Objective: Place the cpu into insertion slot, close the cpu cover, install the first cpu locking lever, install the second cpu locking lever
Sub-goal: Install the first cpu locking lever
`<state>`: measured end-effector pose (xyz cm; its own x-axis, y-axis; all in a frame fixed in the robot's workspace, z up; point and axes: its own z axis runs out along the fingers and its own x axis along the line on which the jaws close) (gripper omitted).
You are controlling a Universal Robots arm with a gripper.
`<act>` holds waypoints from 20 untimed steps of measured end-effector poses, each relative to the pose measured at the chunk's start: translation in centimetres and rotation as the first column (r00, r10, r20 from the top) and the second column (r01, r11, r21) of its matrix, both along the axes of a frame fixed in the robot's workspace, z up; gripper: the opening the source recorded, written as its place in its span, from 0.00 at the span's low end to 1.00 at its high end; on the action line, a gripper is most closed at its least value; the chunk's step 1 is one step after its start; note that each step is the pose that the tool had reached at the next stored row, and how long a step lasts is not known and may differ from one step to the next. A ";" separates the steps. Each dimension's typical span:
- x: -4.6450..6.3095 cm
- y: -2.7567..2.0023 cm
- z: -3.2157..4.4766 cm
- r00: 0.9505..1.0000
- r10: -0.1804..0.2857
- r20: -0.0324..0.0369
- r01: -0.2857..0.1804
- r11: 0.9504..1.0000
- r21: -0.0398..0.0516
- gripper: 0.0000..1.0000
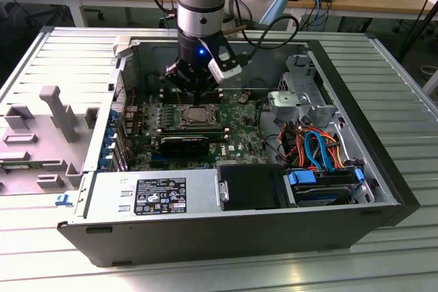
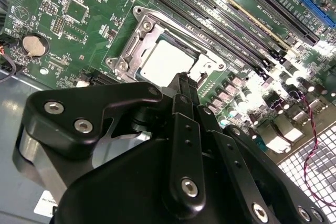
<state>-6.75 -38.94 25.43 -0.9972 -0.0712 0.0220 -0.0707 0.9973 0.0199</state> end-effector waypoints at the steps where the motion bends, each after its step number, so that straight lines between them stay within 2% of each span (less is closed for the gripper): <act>1: 0.0 0.00 0.00 1.000 0.000 0.000 0.000 1.000 0.000 0.11; 20: -0.5 0.00 0.00 1.000 0.000 0.000 0.000 1.000 0.000 0.11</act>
<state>-7.22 -38.94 25.43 -0.9972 -0.0711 0.0220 -0.0706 0.9973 0.0199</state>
